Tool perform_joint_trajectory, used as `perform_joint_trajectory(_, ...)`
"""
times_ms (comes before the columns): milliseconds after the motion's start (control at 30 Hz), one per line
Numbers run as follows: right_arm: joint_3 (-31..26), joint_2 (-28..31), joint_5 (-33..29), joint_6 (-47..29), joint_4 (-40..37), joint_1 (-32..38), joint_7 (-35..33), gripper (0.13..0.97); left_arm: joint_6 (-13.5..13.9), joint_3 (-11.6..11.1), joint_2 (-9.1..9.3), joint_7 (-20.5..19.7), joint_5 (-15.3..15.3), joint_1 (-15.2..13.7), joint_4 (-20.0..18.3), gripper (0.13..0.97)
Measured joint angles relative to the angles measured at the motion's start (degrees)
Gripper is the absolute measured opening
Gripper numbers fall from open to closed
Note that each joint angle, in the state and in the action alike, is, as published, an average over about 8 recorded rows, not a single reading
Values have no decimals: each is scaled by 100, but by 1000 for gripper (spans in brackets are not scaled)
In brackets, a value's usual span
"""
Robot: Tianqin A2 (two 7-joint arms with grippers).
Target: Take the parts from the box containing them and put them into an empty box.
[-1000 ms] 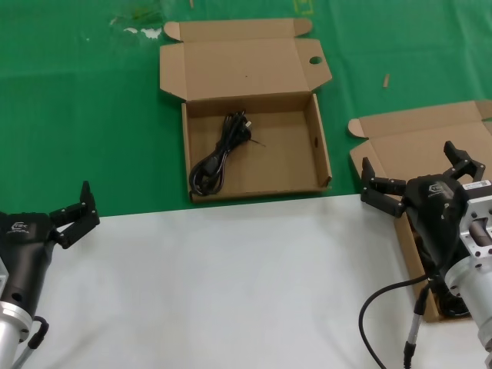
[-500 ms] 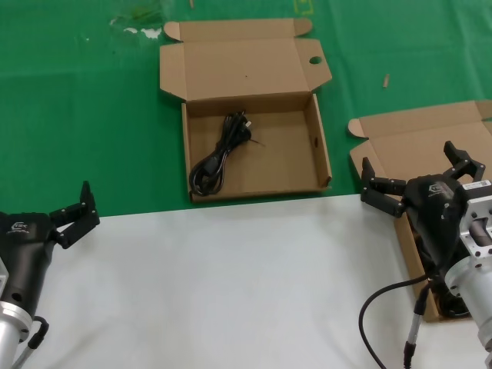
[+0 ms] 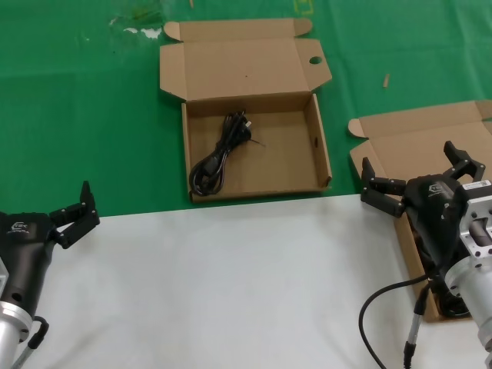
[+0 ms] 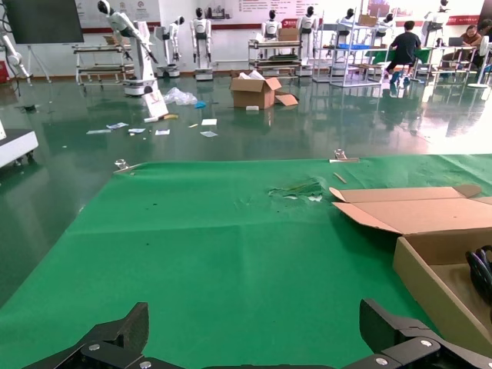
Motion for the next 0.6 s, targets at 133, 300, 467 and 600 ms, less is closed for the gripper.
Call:
perform_joint_trajectory(133, 0, 0, 0, 0, 0, 0, 0, 966, 0, 0, 0, 0, 0, 0, 0, 966)
perform_joint_trajectory(300, 0, 0, 0, 0, 0, 0, 0, 966, 0, 0, 0, 0, 0, 0, 0, 966)
perform_joint_trajectory(467, 0, 0, 0, 0, 0, 0, 0, 966, 0, 0, 0, 0, 0, 0, 0, 966)
perform_joint_trajectory(600, 0, 0, 0, 0, 0, 0, 0, 966, 0, 0, 0, 0, 0, 0, 0, 966)
